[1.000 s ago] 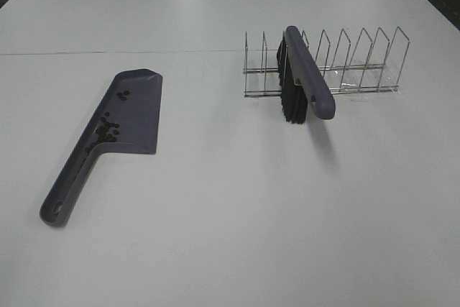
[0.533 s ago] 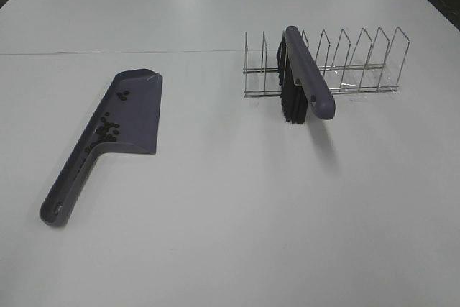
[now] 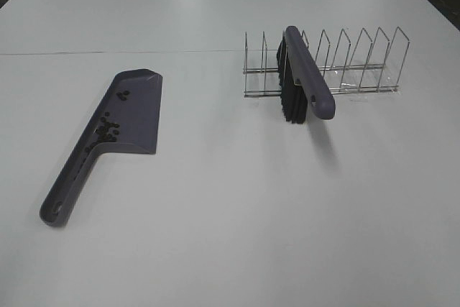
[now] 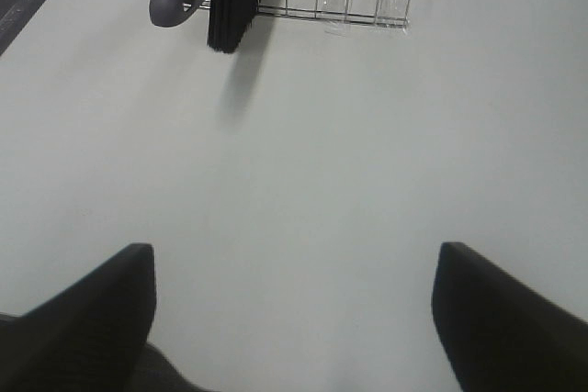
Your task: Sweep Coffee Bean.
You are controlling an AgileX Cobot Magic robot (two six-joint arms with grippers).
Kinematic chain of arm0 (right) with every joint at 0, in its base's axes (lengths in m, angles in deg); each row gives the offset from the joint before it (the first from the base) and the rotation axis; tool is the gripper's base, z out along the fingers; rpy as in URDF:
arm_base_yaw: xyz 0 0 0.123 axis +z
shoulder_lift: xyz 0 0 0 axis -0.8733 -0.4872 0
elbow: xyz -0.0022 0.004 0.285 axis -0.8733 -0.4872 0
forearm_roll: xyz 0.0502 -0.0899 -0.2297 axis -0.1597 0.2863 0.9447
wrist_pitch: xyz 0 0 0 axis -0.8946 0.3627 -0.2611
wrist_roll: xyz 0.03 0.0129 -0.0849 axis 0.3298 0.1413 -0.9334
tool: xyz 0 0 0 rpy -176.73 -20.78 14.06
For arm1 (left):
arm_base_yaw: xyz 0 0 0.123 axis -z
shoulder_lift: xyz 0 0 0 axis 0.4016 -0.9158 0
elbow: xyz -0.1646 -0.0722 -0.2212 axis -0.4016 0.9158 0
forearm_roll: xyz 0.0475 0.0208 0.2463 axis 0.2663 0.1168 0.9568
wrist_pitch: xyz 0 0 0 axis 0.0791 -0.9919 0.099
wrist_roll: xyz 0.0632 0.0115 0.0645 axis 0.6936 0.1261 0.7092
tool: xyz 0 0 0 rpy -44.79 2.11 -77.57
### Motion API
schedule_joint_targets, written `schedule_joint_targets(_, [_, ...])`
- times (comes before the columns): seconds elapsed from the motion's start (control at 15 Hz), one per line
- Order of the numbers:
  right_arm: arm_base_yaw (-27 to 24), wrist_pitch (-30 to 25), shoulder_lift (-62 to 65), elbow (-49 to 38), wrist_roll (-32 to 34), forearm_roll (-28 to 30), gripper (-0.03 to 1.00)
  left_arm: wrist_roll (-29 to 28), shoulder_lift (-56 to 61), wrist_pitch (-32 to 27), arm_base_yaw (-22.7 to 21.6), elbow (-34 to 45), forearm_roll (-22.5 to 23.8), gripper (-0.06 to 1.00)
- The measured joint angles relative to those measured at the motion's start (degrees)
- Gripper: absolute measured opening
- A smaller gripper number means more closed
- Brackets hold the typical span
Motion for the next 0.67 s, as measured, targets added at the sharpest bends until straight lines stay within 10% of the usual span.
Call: schedule_joint_targets(0.67, [0.0, 0.0, 0.0, 0.0, 0.0, -0.1, 0.72, 0.0, 0.0, 0.0, 0.0, 0.0, -0.1, 0.60])
